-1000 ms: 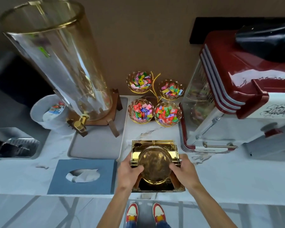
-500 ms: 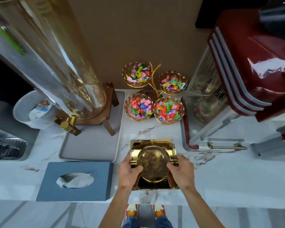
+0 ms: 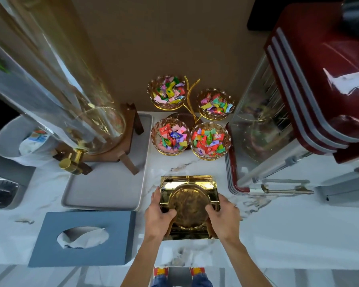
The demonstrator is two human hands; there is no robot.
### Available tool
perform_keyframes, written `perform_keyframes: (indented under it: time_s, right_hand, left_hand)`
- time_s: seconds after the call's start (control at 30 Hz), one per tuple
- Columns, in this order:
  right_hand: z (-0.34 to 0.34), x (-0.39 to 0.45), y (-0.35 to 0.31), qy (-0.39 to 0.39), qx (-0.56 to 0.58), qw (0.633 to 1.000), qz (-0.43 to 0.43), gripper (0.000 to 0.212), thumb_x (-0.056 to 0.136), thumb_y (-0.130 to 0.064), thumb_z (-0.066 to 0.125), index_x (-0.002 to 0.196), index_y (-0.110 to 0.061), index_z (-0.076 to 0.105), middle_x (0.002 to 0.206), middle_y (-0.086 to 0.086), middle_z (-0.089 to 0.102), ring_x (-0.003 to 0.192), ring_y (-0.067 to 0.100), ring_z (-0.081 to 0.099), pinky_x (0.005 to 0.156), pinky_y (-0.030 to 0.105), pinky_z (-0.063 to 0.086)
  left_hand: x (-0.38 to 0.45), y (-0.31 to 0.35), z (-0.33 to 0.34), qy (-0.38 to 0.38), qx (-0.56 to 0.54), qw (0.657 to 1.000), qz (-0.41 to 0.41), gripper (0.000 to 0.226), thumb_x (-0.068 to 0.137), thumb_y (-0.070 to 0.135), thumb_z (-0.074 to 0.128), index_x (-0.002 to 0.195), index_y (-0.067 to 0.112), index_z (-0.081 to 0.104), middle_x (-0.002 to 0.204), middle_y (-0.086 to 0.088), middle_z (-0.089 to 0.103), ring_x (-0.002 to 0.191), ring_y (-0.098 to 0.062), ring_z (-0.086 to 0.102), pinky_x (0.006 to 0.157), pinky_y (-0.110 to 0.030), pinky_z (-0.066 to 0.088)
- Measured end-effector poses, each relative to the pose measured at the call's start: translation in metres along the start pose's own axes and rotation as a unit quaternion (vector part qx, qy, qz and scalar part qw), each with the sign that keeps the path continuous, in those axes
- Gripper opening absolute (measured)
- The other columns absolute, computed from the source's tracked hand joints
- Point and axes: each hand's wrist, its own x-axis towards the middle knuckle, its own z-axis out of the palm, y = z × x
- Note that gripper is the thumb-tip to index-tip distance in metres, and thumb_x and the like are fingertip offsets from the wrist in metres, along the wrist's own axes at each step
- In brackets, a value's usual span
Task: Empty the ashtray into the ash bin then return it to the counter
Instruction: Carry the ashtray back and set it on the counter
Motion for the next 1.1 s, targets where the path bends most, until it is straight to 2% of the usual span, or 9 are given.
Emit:
perform_keyframes:
  time_s: [0.1, 0.2, 0.27, 0.33, 0.43, 0.57, 0.63, 0.9, 1.1]
  right_hand:
    - [0.003, 0.004, 0.003, -0.009, -0.014, 1.000, 0.002, 0.041, 0.092, -0.025, 0.070, 0.127, -0.004, 0.064, 0.109, 0.010, 0.074, 0.070, 0.006, 0.052, 0.083, 0.031, 0.056]
    - [0.007, 0.006, 0.004, -0.004, -0.012, 1.000, -0.005, 0.036, 0.091, -0.024, 0.072, 0.121, -0.005, 0.067, 0.100, 0.006, 0.075, 0.070, 0.007, 0.054, 0.081, 0.029, 0.054]
    - [0.008, 0.007, 0.005, -0.004, -0.006, 1.000, -0.010, 0.031, 0.089, -0.023, 0.073, 0.114, -0.006, 0.069, 0.084, -0.002, 0.070, 0.061, 0.002, 0.056, 0.069, 0.014, 0.050]
    - [0.008, 0.008, 0.005, -0.009, -0.009, 1.000, -0.006, 0.025, 0.089, -0.023, 0.074, 0.108, -0.008, 0.070, 0.073, -0.008, 0.062, 0.052, -0.003, 0.053, 0.059, 0.003, 0.037]
    - [0.009, 0.010, 0.004, -0.008, -0.006, 1.000, -0.001, 0.020, 0.088, -0.023, 0.074, 0.099, -0.007, 0.070, 0.065, -0.011, 0.057, 0.051, -0.003, 0.051, 0.056, 0.007, 0.035]
    - [0.010, 0.013, 0.006, -0.012, -0.006, 1.000, 0.001, 0.015, 0.088, -0.023, 0.074, 0.089, -0.010, 0.067, 0.057, -0.015, 0.052, 0.052, 0.001, 0.054, 0.052, 0.009, 0.037]
    - [0.010, 0.014, 0.008, -0.012, -0.004, 1.000, -0.002, 0.016, 0.088, -0.024, 0.074, 0.089, -0.010, 0.067, 0.058, -0.013, 0.052, 0.054, 0.005, 0.056, 0.058, 0.019, 0.047]
    - [0.012, 0.017, 0.013, -0.006, 0.005, 1.000, -0.013, 0.035, 0.087, -0.023, 0.075, 0.117, -0.006, 0.072, 0.073, 0.002, 0.069, 0.069, 0.022, 0.071, 0.075, 0.040, 0.062]
    - [0.013, 0.016, 0.012, -0.002, -0.012, 1.000, -0.019, 0.037, 0.088, -0.025, 0.076, 0.117, -0.002, 0.071, 0.079, 0.003, 0.073, 0.069, 0.016, 0.067, 0.073, 0.024, 0.054]
  left_hand:
    - [0.003, -0.002, 0.000, -0.003, 0.010, 1.000, -0.003, 0.089, 0.089, 0.007, 0.075, 0.160, 0.031, 0.028, 0.147, -0.007, 0.058, 0.125, -0.028, 0.059, 0.105, -0.048, 0.056]
    - [0.008, -0.005, 0.000, -0.006, 0.027, 1.000, 0.002, 0.089, 0.090, 0.009, 0.076, 0.161, 0.032, 0.027, 0.147, -0.006, 0.059, 0.101, -0.011, 0.060, 0.099, -0.036, 0.057]
    - [0.011, -0.006, 0.000, -0.011, 0.037, 0.999, 0.010, 0.090, 0.090, 0.010, 0.076, 0.161, 0.031, 0.026, 0.153, -0.005, 0.054, 0.090, -0.003, 0.058, 0.091, -0.029, 0.055]
    - [0.013, -0.007, 0.000, -0.011, 0.041, 0.999, 0.011, 0.091, 0.089, 0.010, 0.076, 0.162, 0.030, 0.025, 0.164, -0.005, 0.041, 0.107, -0.012, 0.063, 0.097, -0.031, 0.054]
    - [0.017, -0.007, 0.001, -0.007, 0.046, 0.999, 0.006, 0.092, 0.088, 0.009, 0.076, 0.162, 0.030, 0.024, 0.171, -0.002, 0.025, 0.147, -0.031, 0.043, 0.116, -0.045, 0.045]
    - [0.019, -0.008, 0.002, -0.003, 0.049, 0.999, 0.005, 0.093, 0.088, 0.009, 0.077, 0.162, 0.030, 0.024, 0.173, -0.001, 0.020, 0.152, -0.032, 0.036, 0.118, -0.046, 0.041]
    - [0.019, -0.010, 0.003, -0.002, 0.046, 0.999, 0.003, 0.093, 0.088, 0.008, 0.076, 0.162, 0.030, 0.024, 0.173, -0.001, 0.019, 0.152, -0.032, 0.036, 0.117, -0.045, 0.042]
    - [0.022, -0.012, 0.004, -0.003, 0.043, 0.999, 0.001, 0.094, 0.087, 0.005, 0.076, 0.162, 0.027, 0.024, 0.173, 0.000, 0.015, 0.155, -0.029, 0.029, 0.120, -0.042, 0.036]
    - [0.023, -0.013, 0.005, -0.005, 0.049, 0.999, 0.003, 0.095, 0.088, 0.005, 0.076, 0.163, 0.028, 0.022, 0.174, 0.002, 0.011, 0.156, -0.028, 0.026, 0.118, -0.043, 0.040]
